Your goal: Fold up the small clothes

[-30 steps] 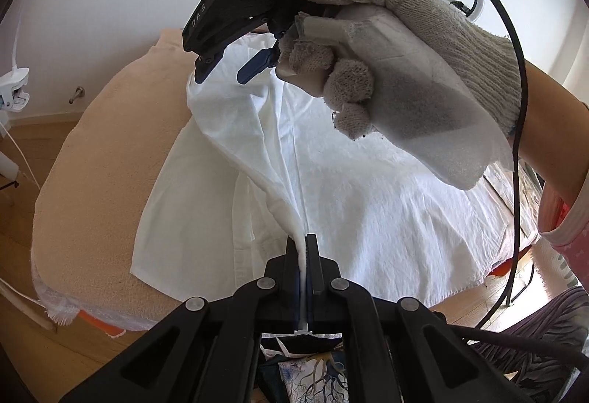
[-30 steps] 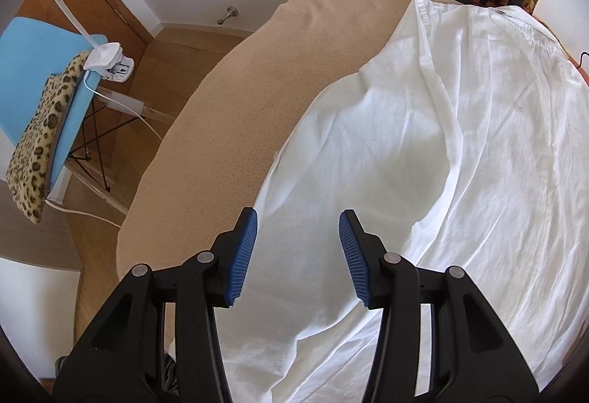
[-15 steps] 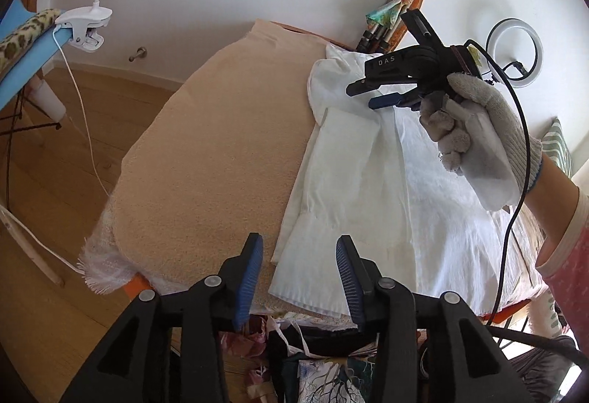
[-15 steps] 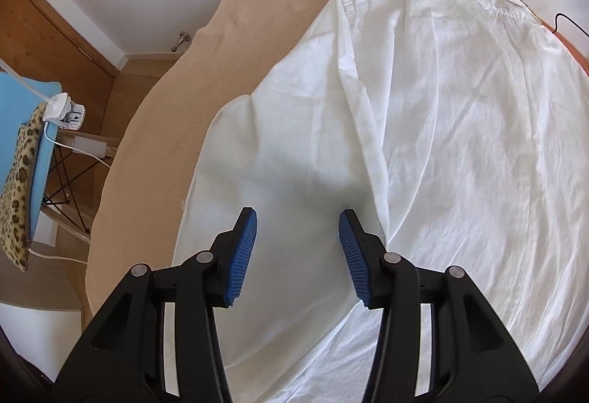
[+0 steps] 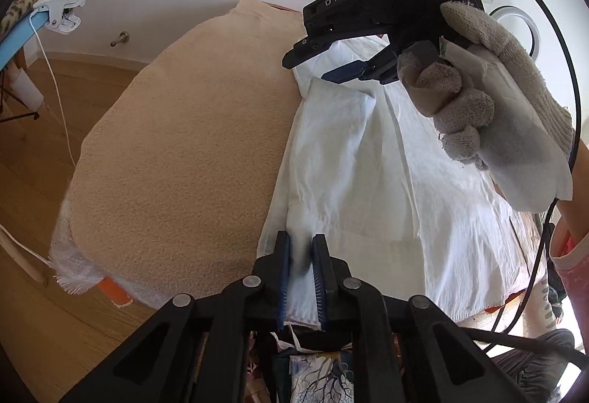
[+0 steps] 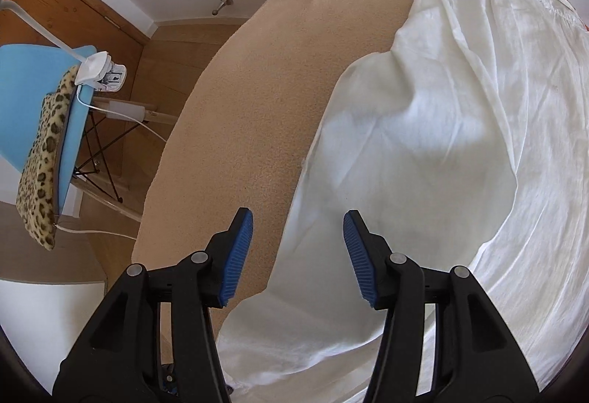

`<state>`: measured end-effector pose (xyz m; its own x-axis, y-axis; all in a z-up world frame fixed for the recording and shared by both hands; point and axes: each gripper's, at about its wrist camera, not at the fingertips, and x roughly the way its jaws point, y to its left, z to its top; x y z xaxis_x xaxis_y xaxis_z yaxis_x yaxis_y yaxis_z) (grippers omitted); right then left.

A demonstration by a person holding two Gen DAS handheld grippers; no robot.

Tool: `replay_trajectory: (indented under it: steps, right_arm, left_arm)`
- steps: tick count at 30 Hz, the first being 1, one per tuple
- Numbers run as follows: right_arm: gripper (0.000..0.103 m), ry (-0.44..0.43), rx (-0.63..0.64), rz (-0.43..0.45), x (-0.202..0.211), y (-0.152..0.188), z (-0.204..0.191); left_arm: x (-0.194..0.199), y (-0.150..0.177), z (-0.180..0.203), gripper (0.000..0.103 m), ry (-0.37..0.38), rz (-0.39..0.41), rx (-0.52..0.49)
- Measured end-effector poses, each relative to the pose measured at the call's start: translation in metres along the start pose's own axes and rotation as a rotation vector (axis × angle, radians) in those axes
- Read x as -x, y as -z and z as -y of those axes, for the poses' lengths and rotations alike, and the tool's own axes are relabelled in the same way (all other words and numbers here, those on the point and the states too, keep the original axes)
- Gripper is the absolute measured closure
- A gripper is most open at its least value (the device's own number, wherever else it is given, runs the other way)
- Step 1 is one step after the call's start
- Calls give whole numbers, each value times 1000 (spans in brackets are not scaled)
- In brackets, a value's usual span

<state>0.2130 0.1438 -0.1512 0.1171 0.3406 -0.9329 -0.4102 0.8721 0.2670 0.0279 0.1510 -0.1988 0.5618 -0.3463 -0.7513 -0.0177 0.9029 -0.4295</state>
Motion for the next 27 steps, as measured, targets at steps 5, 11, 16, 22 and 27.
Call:
replay_trajectory:
  steps: [5, 11, 16, 22, 27]
  right_arm:
    - [47, -9, -29, -1, -3, -1, 8]
    - [47, 15, -22, 9, -5, -2, 6]
    - [47, 12, -41, 22, -8, -6, 5]
    - [46, -29, -74, 14, -4, -8, 14]
    - [46, -32, -66, 18, 4, -2, 14]
  left_arm:
    - [10, 6, 17, 103, 8, 29, -68]
    - [15, 2, 15, 68, -152, 77, -106]
    - [-3, 1, 2, 77, -116, 39, -68]
    - [8, -4, 4, 101, 44, 52, -13]
    - [27, 1, 41, 101, 56, 103, -111]
